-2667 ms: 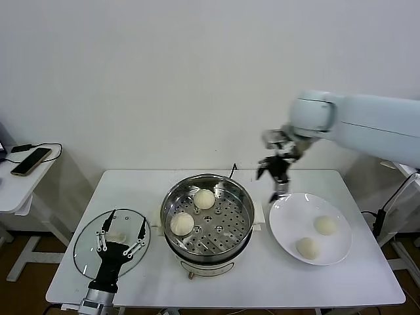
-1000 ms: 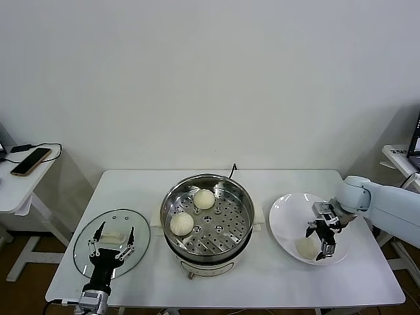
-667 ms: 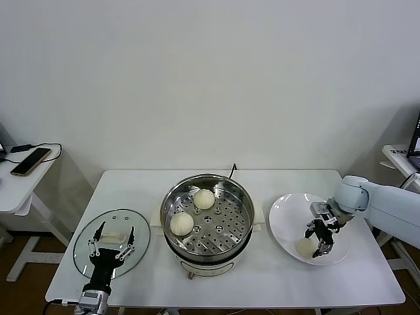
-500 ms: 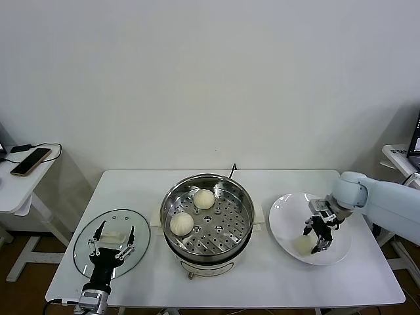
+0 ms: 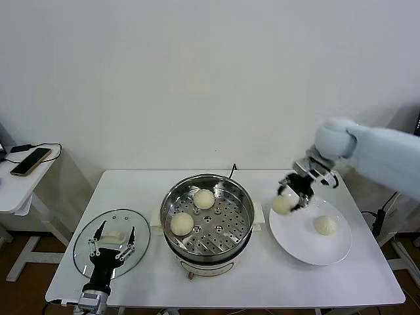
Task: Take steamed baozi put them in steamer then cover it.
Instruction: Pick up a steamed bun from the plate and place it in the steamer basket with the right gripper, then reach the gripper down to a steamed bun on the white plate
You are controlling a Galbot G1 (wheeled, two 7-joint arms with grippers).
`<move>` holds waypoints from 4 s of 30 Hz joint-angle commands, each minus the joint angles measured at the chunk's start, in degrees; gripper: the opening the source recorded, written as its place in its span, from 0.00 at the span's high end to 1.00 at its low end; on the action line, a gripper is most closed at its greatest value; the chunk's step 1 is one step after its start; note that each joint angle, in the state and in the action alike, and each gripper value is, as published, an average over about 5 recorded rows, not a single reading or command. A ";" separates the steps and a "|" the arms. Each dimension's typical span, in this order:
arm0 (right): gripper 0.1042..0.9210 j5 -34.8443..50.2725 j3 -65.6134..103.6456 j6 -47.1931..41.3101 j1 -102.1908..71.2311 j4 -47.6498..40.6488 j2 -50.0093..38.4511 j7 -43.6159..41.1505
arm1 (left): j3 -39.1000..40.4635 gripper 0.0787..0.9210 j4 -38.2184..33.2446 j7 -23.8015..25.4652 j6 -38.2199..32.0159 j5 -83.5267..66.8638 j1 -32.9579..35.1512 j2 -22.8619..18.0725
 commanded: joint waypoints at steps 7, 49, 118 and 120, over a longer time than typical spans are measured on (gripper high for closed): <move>0.33 -7.15 -0.83 17.06 6.28 9.58 18.57 3.01 | -0.18 0.12 -0.15 -0.07 -0.65 -0.11 0.18 0.04; 0.13 -23.41 3.80 25.79 -8.14 8.32 24.24 2.43 | -1.34 0.12 0.96 -0.12 -1.57 -1.45 -0.49 -0.41; 0.12 -5.54 18.63 -9.10 -34.76 -35.99 -4.22 6.53 | -1.07 0.12 1.79 -0.30 -2.07 -0.41 -0.57 -0.51; 0.12 -5.53 18.62 -9.09 -34.69 -36.00 -4.10 6.61 | -1.06 0.12 1.83 -0.35 -2.07 -0.40 -0.58 -0.52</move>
